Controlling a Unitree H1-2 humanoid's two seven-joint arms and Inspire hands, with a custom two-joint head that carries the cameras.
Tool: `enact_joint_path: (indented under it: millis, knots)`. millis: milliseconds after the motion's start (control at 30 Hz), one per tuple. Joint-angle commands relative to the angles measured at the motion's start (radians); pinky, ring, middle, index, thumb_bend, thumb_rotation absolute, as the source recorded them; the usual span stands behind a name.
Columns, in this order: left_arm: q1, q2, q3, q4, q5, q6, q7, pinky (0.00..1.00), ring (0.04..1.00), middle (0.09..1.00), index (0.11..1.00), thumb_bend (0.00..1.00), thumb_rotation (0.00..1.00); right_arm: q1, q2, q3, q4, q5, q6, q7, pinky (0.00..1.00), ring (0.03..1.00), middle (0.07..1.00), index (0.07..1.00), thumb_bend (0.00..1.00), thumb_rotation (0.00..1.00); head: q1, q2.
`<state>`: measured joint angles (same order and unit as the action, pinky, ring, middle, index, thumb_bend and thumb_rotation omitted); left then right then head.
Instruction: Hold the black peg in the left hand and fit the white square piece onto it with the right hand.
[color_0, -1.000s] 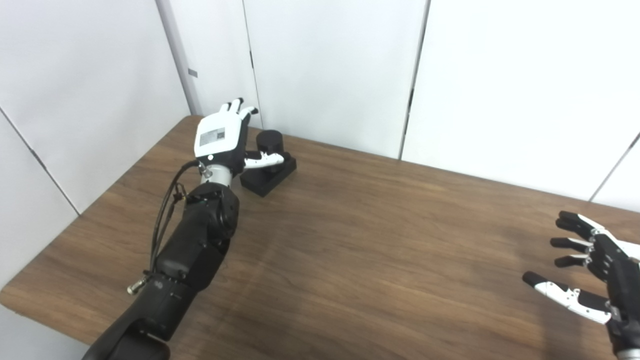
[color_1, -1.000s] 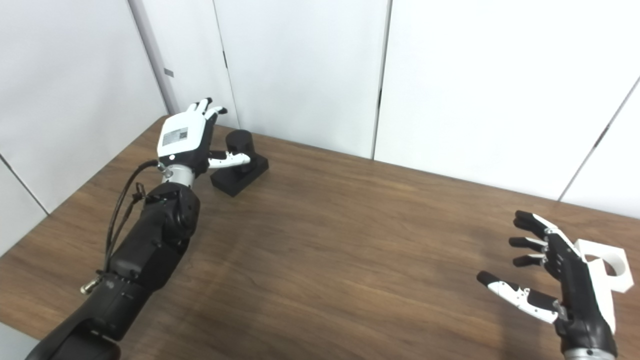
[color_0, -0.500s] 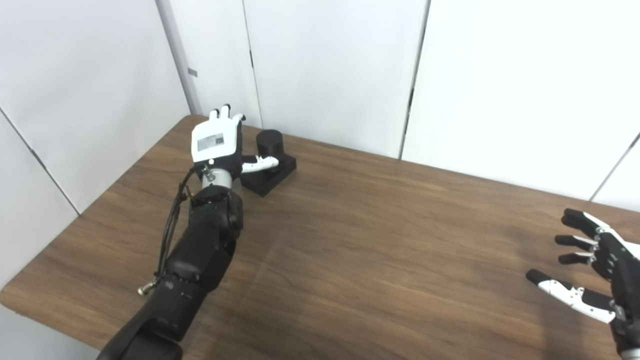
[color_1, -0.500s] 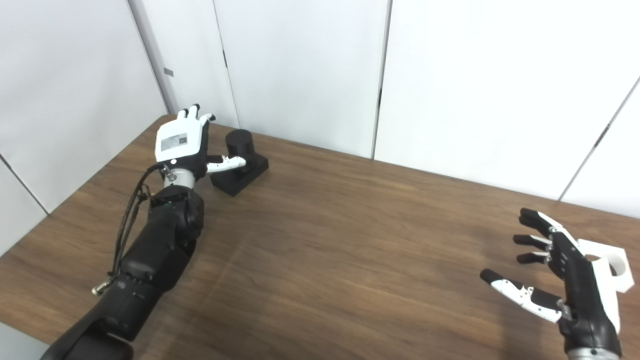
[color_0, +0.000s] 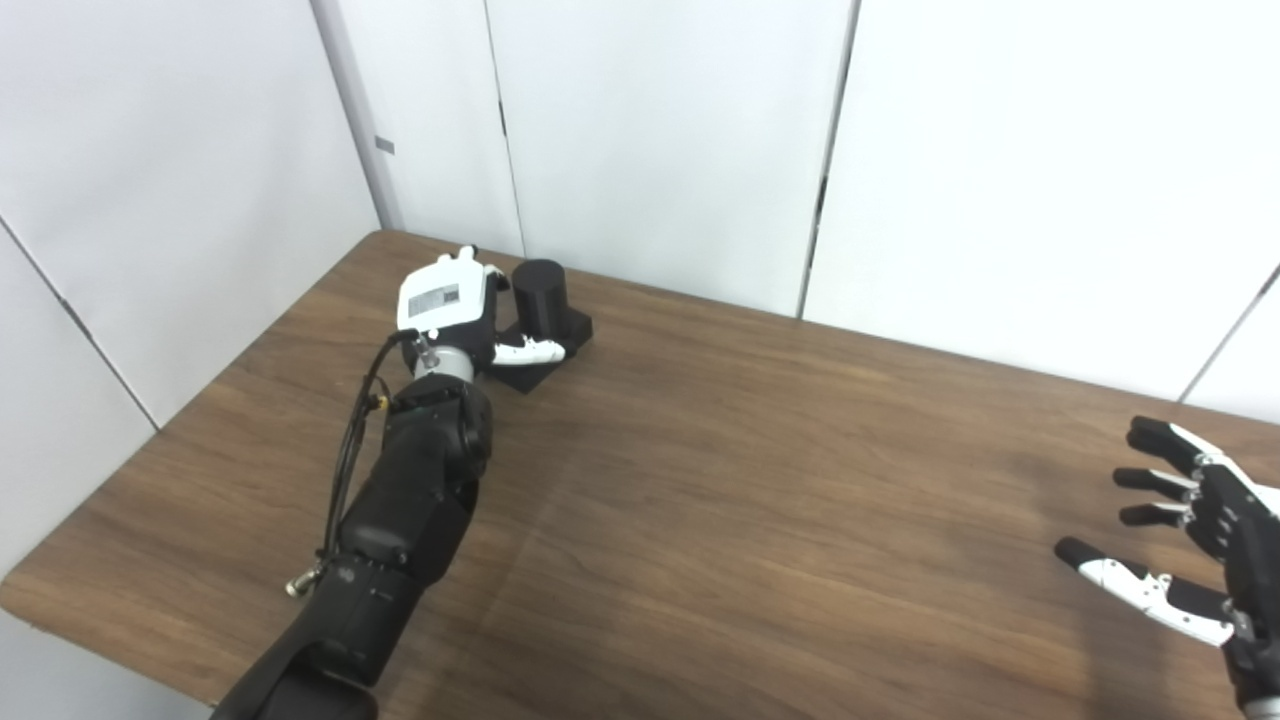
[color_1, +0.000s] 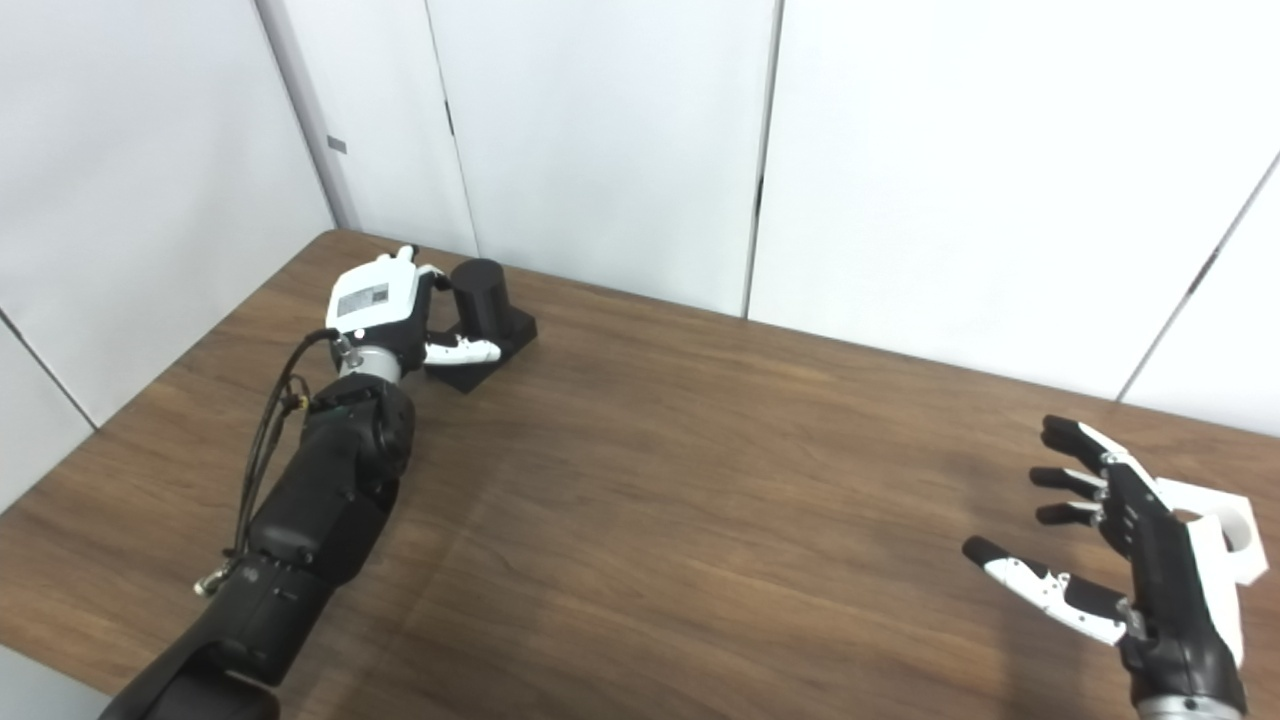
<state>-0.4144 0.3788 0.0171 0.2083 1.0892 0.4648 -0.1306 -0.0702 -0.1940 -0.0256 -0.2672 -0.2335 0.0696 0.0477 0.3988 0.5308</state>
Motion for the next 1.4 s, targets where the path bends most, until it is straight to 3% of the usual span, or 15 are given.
enact_joint_path:
  millis: [0, 200, 433, 867, 1133, 1367]
  knots:
    - [-0.039, 0.017, 0.01, -0.023, 0.025, 0.005, 0.011, 0.81, 0.969, 0.978, 0.762, 1.0, 0.65, -0.027, -0.014, -0.011, -0.032, 0.011, -0.017, -0.001, 0.58, 0.719, 0.812, 0.803, 0.59, 0.0, -0.002, 0.008]
    - [-0.046, 0.02, 0.012, -0.002, 0.04, 0.005, -0.047, 0.87, 0.981, 0.982, 0.774, 1.0, 0.57, -0.023, -0.021, -0.011, -0.04, 0.02, -0.014, 0.005, 0.59, 0.729, 0.821, 0.807, 0.59, 0.0, -0.006, 0.011]
    - [-0.056, 0.01, 0.023, 0.043, 0.086, 0.005, -0.07, 0.88, 0.996, 0.988, 0.773, 1.0, 0.57, -0.023, -0.02, -0.011, -0.05, 0.016, -0.003, 0.001, 0.57, 0.707, 0.808, 0.798, 0.6, 0.0, -0.008, 0.015]
    - [-0.048, 0.018, 0.001, 0.102, 0.047, 0.004, -0.005, 0.91, 0.995, 0.989, 0.767, 1.0, 0.54, -0.023, -0.02, -0.009, -0.057, 0.021, 0.013, 0.005, 0.59, 0.725, 0.82, 0.803, 0.58, 0.0, -0.004, 0.022]
    - [-0.051, 0.024, -0.013, 0.152, 0.009, 0.004, 0.052, 0.89, 0.999, 0.976, 0.691, 0.86, 0.42, -0.02, -0.017, -0.01, -0.047, 0.024, -0.001, -0.001, 0.59, 0.732, 0.832, 0.813, 0.57, 0.0, -0.008, 0.027]
    - [-0.051, 0.051, -0.051, 0.204, -0.099, -0.014, 0.106, 0.96, 0.997, 0.949, 0.59, 0.77, 0.3, -0.015, -0.013, -0.014, -0.055, 0.023, 0.004, -0.004, 0.58, 0.723, 0.829, 0.816, 0.54, 0.0, -0.015, 0.033]
